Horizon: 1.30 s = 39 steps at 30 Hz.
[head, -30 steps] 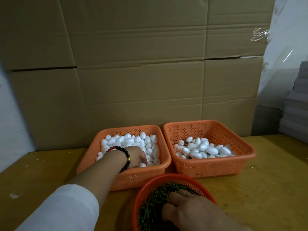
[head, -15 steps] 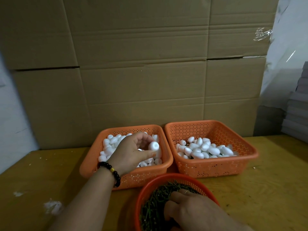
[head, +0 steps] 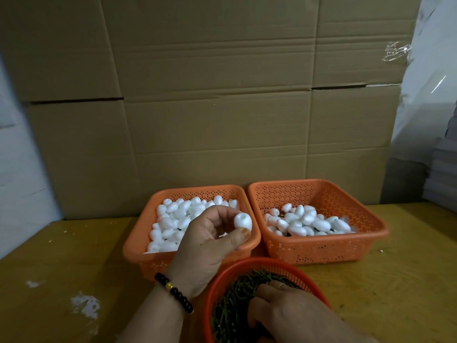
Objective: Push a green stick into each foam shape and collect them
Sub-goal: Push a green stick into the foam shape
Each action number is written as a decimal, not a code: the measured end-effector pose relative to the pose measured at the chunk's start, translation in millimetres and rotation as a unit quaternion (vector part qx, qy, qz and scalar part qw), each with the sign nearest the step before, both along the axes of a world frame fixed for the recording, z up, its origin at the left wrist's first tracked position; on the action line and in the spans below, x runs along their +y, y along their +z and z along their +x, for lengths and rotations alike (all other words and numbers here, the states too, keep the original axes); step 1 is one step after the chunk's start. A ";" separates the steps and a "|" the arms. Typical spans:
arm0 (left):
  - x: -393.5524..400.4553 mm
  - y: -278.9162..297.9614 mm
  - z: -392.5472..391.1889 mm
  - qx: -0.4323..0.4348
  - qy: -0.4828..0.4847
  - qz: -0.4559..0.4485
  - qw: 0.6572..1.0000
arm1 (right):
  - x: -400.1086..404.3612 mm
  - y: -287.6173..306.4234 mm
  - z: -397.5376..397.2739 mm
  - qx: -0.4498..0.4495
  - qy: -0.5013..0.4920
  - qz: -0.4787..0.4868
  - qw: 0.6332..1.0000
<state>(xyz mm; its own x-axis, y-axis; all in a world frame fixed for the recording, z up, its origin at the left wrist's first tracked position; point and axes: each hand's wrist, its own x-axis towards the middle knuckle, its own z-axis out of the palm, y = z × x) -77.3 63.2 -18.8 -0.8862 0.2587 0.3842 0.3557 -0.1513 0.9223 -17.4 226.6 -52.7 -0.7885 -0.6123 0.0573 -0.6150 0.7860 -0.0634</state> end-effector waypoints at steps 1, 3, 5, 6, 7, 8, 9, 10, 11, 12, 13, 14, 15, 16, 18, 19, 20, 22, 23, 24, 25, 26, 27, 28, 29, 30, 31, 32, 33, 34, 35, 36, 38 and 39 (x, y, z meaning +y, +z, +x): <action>0.4 1.5 1.5 -0.012 -0.007 0.016 1.000 | 0.0 -0.4 -0.3 0.001 0.001 -0.002 1.000; 0.9 4.8 3.8 -0.034 -0.029 0.050 0.998 | 0.3 -1.1 -0.7 -0.001 0.003 -0.004 1.000; 1.8 7.6 5.8 -0.049 -0.051 0.084 0.994 | 0.5 -1.2 -1.0 0.000 0.004 -0.005 1.000; 1.9 8.6 6.9 -0.058 -0.060 0.101 0.991 | 0.5 -1.1 -1.0 -0.001 0.004 -0.006 1.000; 1.8 10.0 7.5 -0.071 -0.070 0.119 0.988 | 0.4 -0.9 -1.2 -0.002 0.005 -0.007 1.000; 1.2 11.1 8.1 -0.082 -0.083 0.134 0.984 | 0.3 -0.8 -1.2 -0.003 0.005 -0.007 1.000; 0.6 12.0 8.5 -0.092 -0.095 0.147 0.980 | 0.1 -0.8 -1.3 -0.003 0.005 -0.007 1.000; 0.1 12.9 8.7 -0.101 -0.108 0.160 0.976 | 0.1 -0.8 -1.2 -0.003 0.005 -0.006 1.000; -0.6 13.8 9.2 -0.108 -0.118 0.174 0.972 | -0.1 -0.8 -1.3 -0.002 0.004 -0.004 1.000; -1.1 14.4 9.6 -0.113 -0.125 0.186 0.968 | 0.0 -1.0 -1.2 -0.002 0.004 -0.001 1.000; -1.0 15.0 10.2 -0.118 -0.130 0.197 0.965 | 0.1 -1.0 -1.2 -0.001 0.005 0.000 1.000; -0.8 15.4 10.7 -0.122 -0.132 0.206 0.962 | 0.0 -1.0 -1.1 0.000 0.006 0.001 1.000; -0.3 15.8 11.1 -0.127 -0.133 0.214 0.959 | 0.1 -0.7 -0.9 -0.001 0.006 0.001 1.000; 0.3 16.0 11.5 -0.133 -0.134 0.221 0.957 | 0.0 -0.4 -0.8 -0.001 0.006 0.000 1.000; 1.7 16.2 11.7 -0.147 -0.139 0.231 0.952 | -0.1 0.1 -0.4 -0.001 0.007 0.001 1.000; 2.4 16.3 12.0 -0.154 -0.142 0.236 0.949 | -0.2 0.4 -0.4 -0.001 0.006 0.002 1.000; 3.1 16.4 12.2 -0.164 -0.147 0.245 0.944 | -0.2 0.4 -0.3 -0.001 0.005 0.003 1.000; 4.7 16.4 13.1 -0.186 -0.152 0.266 0.934 | -0.6 0.2 -0.4 0.000 0.003 0.003 1.000; 5.5 16.4 13.6 -0.201 -0.152 0.276 0.928 | -0.7 0.1 -0.4 0.000 0.002 0.003 1.000; 6.2 16.2 13.7 -0.218 -0.152 0.287 0.920 | -0.9 0.0 -0.3 0.001 0.000 0.005 1.000; 6.9 16.6 14.0 -0.236 -0.157 0.297 0.912 | -0.9 0.1 -0.2 0.001 -0.001 0.008 1.000; 7.3 16.9 13.9 -0.254 -0.163 0.307 0.903 | -0.8 0.0 0.0 0.002 -0.001 0.010 1.000; 8.1 17.9 14.2 -0.272 -0.169 0.317 0.893 | -0.8 0.0 0.0 0.003 -0.001 0.009 1.000; 8.6 17.7 13.8 -0.288 -0.173 0.327 0.883 | -0.7 -0.1 0.2 0.004 -0.001 0.009 1.000; 9.0 17.0 13.1 -0.304 -0.174 0.337 0.874 | -0.9 0.0 0.2 0.005 -0.001 0.010 1.000; 9.2 15.9 12.1 -0.314 -0.175 0.347 0.866 | -1.0 0.1 0.3 0.005 -0.001 0.010 1.000; 9.2 15.7 11.6 -0.320 -0.175 0.353 0.862 | -1.3 0.3 0.4 0.004 -0.001 0.010 1.000; 9.1 15.2 10.9 -0.323 -0.174 0.356 0.860 | -1.3 0.7 0.4 0.003 -0.001 0.009 1.000; 9.4 15.4 10.7 -0.324 -0.171 0.358 0.859 | -1.3 1.0 0.6 0.002 0.000 0.010 1.000; 9.6 15.1 10.1 -0.326 -0.166 0.361 0.858 | -1.2 1.4 0.8 0.000 0.000 0.010 1.000; 9.8 14.6 9.3 -0.329 -0.162 0.366 0.856 | -1.1 1.7 1.1 -0.001 -0.001 0.010 1.000; 9.7 14.0 8.4 -0.332 -0.159 0.371 0.852 | -1.1 2.0 1.3 -0.001 -0.001 0.010 1.000; 9.7 14.8 7.8 -0.342 -0.161 0.380 0.844 | -1.3 2.0 1.4 0.000 -0.002 0.012 1.000; 9.6 15.6 7.8 -0.350 -0.164 0.383 0.839 | -1.6 2.1 1.2 0.001 -0.002 0.014 1.000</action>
